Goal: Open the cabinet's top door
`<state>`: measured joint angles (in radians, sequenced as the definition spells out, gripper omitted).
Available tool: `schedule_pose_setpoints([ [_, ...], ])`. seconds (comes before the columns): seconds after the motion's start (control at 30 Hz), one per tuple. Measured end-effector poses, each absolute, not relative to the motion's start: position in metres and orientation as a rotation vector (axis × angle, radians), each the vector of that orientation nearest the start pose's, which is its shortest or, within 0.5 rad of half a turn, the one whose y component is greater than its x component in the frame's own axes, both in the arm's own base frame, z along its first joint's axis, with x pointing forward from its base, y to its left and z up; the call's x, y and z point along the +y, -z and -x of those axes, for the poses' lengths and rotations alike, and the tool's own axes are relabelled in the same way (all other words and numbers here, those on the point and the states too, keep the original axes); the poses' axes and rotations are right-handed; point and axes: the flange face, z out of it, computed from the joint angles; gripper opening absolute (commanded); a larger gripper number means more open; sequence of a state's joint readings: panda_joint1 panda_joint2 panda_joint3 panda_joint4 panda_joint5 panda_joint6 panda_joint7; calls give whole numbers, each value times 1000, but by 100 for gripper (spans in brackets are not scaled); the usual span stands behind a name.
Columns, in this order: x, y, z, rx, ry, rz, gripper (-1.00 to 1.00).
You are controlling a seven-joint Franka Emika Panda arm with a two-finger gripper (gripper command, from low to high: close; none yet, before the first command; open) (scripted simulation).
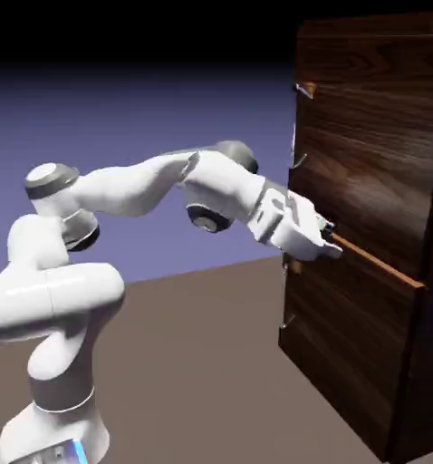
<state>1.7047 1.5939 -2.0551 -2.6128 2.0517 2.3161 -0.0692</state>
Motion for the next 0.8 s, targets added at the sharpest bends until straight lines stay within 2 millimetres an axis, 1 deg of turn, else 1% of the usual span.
schedule_pose_setpoints([
  [0.07,9,-549,-380,1048,1737,1853,0],
  [0.13,52,-579,-363,847,1781,1781,0],
  [0.17,66,-588,-359,780,1793,1756,0],
  [0.27,65,-589,-394,778,1794,1755,0],
  [0.3,64,-588,-406,779,1792,1756,-100],
  [0.37,64,-588,-406,779,1792,1756,-100],
  [0.47,50,-588,-376,684,1731,1762,-100],
  [0.57,36,-588,-349,602,1675,1765,-100],
  [0.67,21,-588,-326,531,1625,1766,-100],
  [0.8,3,-588,-303,453,1569,1765,-100],
])
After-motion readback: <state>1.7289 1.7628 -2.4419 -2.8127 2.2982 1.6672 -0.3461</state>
